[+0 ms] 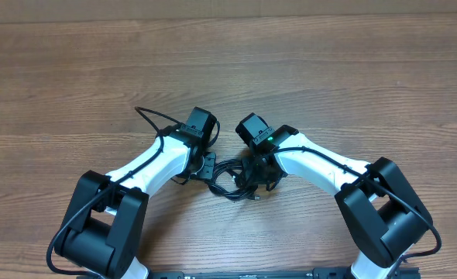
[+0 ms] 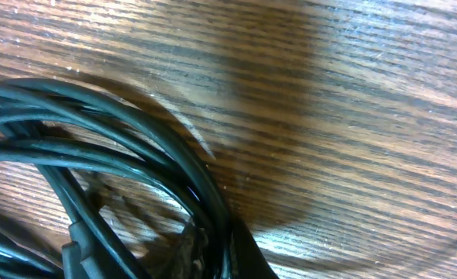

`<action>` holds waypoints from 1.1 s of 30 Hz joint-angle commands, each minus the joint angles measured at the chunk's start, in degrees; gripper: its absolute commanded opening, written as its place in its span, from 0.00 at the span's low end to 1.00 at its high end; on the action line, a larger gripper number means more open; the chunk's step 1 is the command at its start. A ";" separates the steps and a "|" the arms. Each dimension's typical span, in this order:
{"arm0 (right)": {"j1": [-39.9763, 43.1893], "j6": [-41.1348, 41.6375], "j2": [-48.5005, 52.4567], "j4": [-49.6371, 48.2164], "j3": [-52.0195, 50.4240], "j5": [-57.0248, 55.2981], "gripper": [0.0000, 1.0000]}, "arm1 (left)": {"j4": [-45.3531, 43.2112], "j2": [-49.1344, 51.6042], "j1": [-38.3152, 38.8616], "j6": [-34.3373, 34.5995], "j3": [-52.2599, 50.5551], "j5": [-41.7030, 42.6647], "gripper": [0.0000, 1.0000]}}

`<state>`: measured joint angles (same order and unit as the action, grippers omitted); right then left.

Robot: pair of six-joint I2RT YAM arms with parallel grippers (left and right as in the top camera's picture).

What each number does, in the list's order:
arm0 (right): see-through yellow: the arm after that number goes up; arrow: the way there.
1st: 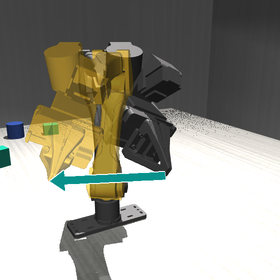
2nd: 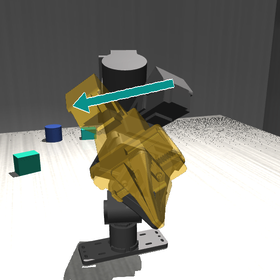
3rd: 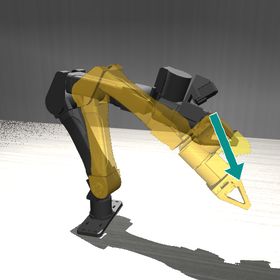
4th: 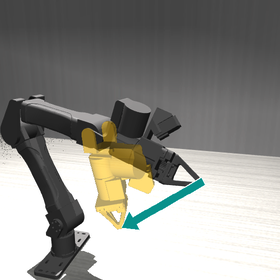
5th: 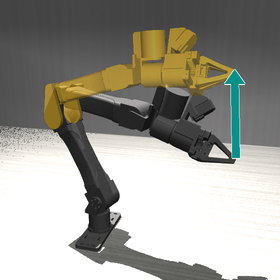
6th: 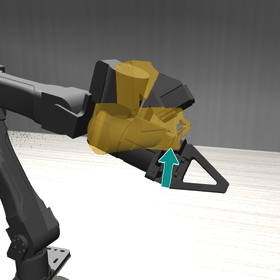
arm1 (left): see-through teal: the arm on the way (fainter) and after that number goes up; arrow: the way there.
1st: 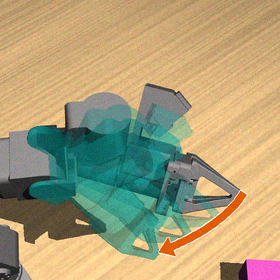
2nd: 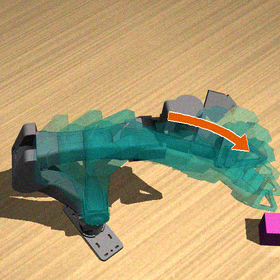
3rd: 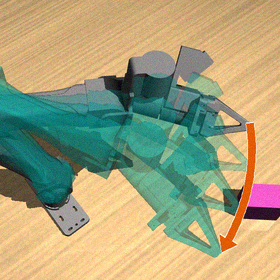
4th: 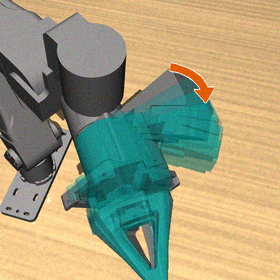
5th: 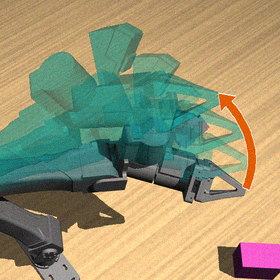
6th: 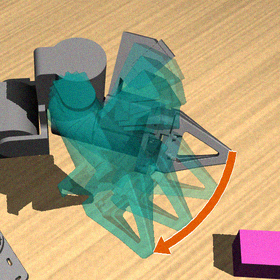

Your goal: Untangle cables

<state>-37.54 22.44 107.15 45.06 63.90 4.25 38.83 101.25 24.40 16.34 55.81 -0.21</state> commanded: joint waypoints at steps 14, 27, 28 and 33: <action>1.75 0.26 3.23 2.86 -2.78 -7.19 0.04 | 7.56 3.48 -14.21 14.01 -2.16 -24.02 0.32; 5.64 0.00 3.23 -0.02 -2.78 -7.15 0.06 | 4.37 3.48 -36.87 1.51 2.78 13.16 0.39; 5.70 0.00 3.23 -0.02 -2.78 -7.15 0.06 | 3.41 3.48 -37.20 0.76 2.75 14.45 0.40; 5.75 -0.24 3.23 0.00 -2.78 -7.15 0.07 | -0.22 3.48 -36.37 -1.55 3.06 19.32 0.48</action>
<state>-32.36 22.87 107.42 44.91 64.05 4.05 40.62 102.89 -13.32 19.57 58.61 13.41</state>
